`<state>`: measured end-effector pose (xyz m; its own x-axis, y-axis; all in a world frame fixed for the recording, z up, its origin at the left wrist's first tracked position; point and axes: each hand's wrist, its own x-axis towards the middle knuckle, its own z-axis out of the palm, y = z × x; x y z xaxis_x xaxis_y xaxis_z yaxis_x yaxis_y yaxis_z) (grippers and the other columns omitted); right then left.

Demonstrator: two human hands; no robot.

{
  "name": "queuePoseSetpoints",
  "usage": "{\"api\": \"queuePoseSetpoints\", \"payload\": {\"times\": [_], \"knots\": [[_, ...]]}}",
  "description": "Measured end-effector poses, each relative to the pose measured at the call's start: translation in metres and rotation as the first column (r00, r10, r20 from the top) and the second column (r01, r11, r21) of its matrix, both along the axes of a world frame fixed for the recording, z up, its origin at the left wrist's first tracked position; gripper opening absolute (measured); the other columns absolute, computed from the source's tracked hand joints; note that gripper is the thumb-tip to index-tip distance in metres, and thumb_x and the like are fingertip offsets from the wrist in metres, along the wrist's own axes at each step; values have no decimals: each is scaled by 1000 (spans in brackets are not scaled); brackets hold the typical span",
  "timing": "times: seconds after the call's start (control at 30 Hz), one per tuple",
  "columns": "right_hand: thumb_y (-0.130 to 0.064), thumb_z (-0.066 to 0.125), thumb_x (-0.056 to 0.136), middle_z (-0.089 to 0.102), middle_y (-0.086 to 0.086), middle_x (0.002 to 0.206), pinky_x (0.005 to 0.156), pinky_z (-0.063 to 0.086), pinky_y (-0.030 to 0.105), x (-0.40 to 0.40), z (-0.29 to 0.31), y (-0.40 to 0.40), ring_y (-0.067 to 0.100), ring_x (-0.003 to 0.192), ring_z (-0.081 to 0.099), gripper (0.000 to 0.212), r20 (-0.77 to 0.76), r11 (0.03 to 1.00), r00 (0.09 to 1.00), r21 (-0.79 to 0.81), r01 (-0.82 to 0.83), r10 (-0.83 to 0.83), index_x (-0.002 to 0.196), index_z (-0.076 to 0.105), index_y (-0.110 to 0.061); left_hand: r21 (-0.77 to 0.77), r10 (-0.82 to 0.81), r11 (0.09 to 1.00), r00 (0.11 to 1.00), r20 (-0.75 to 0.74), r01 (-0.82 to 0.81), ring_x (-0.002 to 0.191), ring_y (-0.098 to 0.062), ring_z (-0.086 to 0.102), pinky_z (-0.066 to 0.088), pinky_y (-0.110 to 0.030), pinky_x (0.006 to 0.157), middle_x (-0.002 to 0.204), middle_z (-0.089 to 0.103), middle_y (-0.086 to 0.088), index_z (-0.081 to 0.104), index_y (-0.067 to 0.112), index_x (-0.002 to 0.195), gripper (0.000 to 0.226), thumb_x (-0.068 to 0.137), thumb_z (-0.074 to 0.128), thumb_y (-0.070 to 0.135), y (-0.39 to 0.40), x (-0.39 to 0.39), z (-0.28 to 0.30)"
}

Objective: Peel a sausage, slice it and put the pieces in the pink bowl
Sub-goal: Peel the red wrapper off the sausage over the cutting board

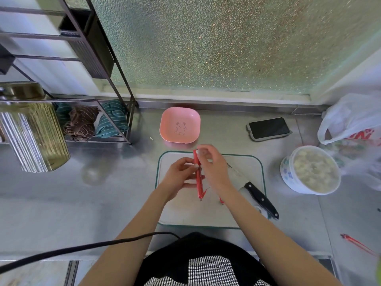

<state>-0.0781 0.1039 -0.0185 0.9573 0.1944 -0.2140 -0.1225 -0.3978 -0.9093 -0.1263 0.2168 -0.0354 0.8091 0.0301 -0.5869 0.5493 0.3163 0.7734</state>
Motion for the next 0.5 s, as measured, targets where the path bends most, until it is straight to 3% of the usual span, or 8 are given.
{"api": "queuePoseSetpoints", "payload": {"times": [0.23,0.4,0.5], "knots": [[-10,62,87,74,3,92,63,53,17,-2,2,-6,11,81,70,11,-203,963,967,188,191,-152,96,68,-12,38,-55,998,998,38,53,88,-30,70,59,-40,72,94,68,-12,58,5,100,12,90,59,13,0,2,13],[-11,59,90,72,-2,88,58,52,11,-3,27,-7,2,73,68,13,-174,934,969,282,221,-176,98,69,-10,-35,-41,998,993,107,45,92,-30,69,58,-40,72,91,70,-6,60,10,100,10,91,58,16,1,6,30],[-12,60,90,73,-1,82,58,55,19,-1,40,-4,8,71,69,10,-179,917,964,316,244,-195,94,69,-11,-59,-27,998,989,145,36,93,-29,69,57,-37,71,90,72,-3,62,15,99,9,93,55,16,2,9,40]]}}
